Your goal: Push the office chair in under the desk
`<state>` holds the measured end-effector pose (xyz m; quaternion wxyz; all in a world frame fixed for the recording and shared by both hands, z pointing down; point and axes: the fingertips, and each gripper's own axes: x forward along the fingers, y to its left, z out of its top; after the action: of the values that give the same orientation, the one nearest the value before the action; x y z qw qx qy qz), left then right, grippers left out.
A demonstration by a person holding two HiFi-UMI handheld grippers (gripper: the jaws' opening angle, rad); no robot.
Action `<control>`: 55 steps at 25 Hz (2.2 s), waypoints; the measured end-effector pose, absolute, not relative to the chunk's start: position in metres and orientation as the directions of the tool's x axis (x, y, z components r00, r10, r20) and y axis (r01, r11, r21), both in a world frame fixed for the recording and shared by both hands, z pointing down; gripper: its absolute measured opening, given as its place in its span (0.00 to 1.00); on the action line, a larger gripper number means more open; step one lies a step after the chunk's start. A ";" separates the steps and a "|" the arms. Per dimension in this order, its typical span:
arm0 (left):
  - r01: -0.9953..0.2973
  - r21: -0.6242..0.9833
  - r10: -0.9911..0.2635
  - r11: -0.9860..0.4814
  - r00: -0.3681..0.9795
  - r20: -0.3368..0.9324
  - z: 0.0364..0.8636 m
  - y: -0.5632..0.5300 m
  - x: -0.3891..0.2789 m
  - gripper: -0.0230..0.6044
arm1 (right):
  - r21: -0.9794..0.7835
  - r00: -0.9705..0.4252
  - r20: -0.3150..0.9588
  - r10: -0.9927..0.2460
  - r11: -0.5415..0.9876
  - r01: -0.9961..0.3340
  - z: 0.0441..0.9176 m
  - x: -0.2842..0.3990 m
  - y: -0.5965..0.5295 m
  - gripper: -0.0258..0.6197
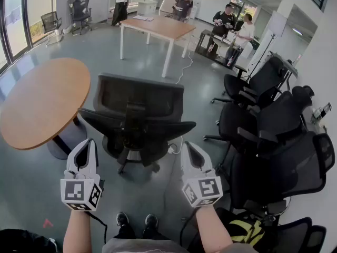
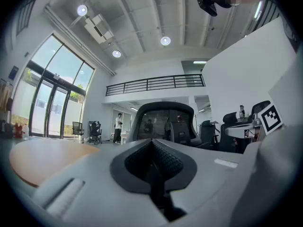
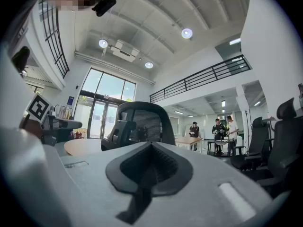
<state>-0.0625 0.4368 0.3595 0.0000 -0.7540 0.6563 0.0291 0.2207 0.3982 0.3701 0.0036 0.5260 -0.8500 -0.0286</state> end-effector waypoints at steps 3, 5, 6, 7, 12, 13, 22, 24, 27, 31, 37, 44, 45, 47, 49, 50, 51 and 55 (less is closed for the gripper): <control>-0.986 0.037 -0.985 -0.165 0.163 -0.060 0.353 0.446 -0.057 0.06 | 0.061 -0.433 -0.038 -0.901 0.430 -0.901 0.364 0.223 0.412 0.03; -0.983 0.041 -0.983 -0.178 0.175 -0.059 0.353 0.455 -0.057 0.07 | 0.064 -0.423 -0.040 -0.905 0.420 -0.905 0.364 0.225 0.423 0.03; -0.982 0.045 -0.982 -0.184 0.181 -0.057 0.354 0.459 -0.058 0.07 | 0.063 -0.414 -0.038 -0.909 0.412 -0.909 0.366 0.225 0.428 0.03; -0.980 0.051 -0.981 -0.191 0.189 -0.054 0.355 0.463 -0.059 0.07 | 0.058 -0.403 -0.036 -0.914 0.401 -0.914 0.368 0.226 0.434 0.03; -0.969 0.043 -0.969 -0.245 0.243 -0.048 0.358 0.488 -0.066 0.07 | 0.048 -0.358 -0.038 -0.933 0.356 -0.933 0.375 0.214 0.467 0.03; -0.965 0.038 -0.965 -0.258 0.256 -0.051 0.357 0.495 -0.066 0.07 | 0.061 -0.353 -0.039 -0.935 0.350 -0.935 0.374 0.211 0.475 0.03; -0.949 0.043 -0.949 -0.313 0.311 -0.044 0.368 0.536 -0.060 0.07 | 0.005 -0.290 -0.075 -0.954 0.291 -0.957 0.377 0.220 0.533 0.03; -0.951 0.043 -0.951 -0.307 0.306 -0.045 0.367 0.538 -0.061 0.06 | -0.004 -0.282 -0.073 -0.957 0.283 -0.959 0.377 0.224 0.535 0.03; -0.950 0.044 -0.950 -0.309 0.307 -0.053 0.363 0.539 -0.063 0.07 | -0.013 -0.269 -0.080 -0.960 0.271 -0.962 0.375 0.227 0.535 0.03; -0.948 0.042 -0.948 -0.315 0.312 -0.060 0.359 0.542 -0.065 0.07 | -0.011 -0.288 -0.118 -0.950 0.291 -0.957 0.369 0.220 0.540 0.03; -0.951 -0.006 -0.950 -0.308 0.307 -0.063 0.368 0.542 -0.071 0.07 | 0.017 -0.282 -0.113 -0.953 0.282 -0.959 0.377 0.217 0.549 0.03; -0.951 -0.037 -0.950 -0.307 0.309 -0.048 0.380 0.520 -0.071 0.07 | 0.022 -0.269 -0.100 -0.958 0.269 -0.963 0.387 0.223 0.523 0.03; -0.952 -0.041 -0.951 -0.302 0.304 -0.050 0.379 0.514 -0.072 0.07 | 0.025 -0.274 -0.096 -0.957 0.272 -0.962 0.390 0.224 0.516 0.03; -0.955 -0.060 -0.954 -0.292 0.295 -0.058 0.377 0.501 -0.071 0.07 | 0.030 -0.281 -0.090 -0.955 0.280 -0.960 0.393 0.226 0.499 0.03; -0.955 -0.077 -0.955 -0.287 0.292 -0.059 0.376 0.488 -0.070 0.07 | 0.030 -0.286 -0.087 -0.954 0.284 -0.958 0.394 0.229 0.480 0.03; -0.955 -0.082 -0.955 -0.286 0.291 -0.056 0.377 0.480 -0.069 0.07 | 0.032 -0.287 -0.084 -0.954 0.286 -0.958 0.395 0.231 0.470 0.03; -0.955 -0.086 -0.956 -0.284 0.289 -0.052 0.377 0.473 -0.070 0.07 | 0.035 -0.289 -0.080 -0.954 0.287 -0.957 0.395 0.233 0.460 0.03; -0.959 -0.125 -0.964 -0.255 0.261 -0.039 0.382 0.439 -0.071 0.07 | 0.110 -0.300 -0.029 -0.953 0.296 -0.949 0.405 0.232 0.418 0.03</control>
<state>-0.0706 0.4388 0.3824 0.0618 -0.7918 0.6073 -0.0225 0.2320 0.4179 0.4053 0.0207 0.5911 -0.8046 -0.0529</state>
